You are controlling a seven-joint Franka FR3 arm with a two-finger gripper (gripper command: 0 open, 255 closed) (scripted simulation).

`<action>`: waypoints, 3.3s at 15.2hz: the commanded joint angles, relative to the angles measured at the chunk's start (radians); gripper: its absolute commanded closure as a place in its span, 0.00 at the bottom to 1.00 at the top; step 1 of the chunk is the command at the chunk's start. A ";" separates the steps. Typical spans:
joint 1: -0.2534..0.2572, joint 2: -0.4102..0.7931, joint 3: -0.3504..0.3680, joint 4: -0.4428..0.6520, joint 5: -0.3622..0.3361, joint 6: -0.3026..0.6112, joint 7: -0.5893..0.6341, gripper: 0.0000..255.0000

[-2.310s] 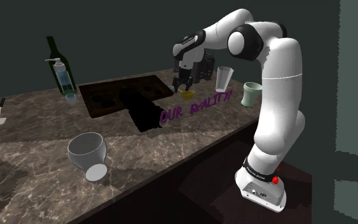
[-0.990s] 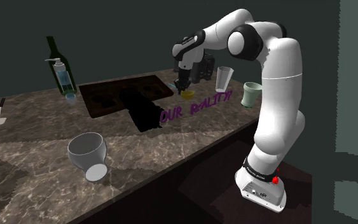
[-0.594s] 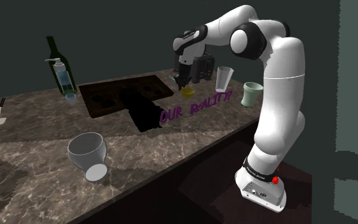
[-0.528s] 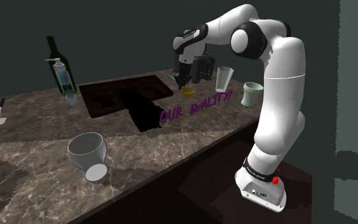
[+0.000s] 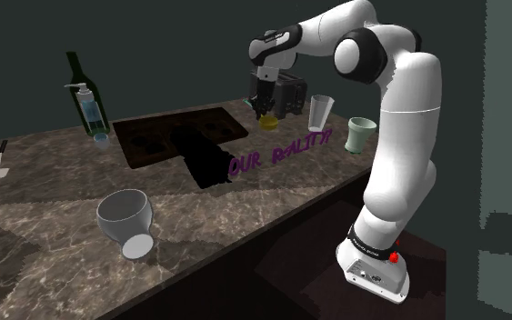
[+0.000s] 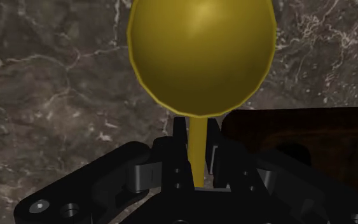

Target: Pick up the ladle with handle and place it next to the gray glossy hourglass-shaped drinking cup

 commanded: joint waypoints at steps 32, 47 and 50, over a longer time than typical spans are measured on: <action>0.092 -0.224 0.041 0.043 -0.055 -0.234 0.187 1.00; 0.258 -0.494 0.220 -0.287 -0.058 -0.115 0.517 1.00; 0.288 -0.521 0.263 -0.319 -0.049 -0.098 0.585 1.00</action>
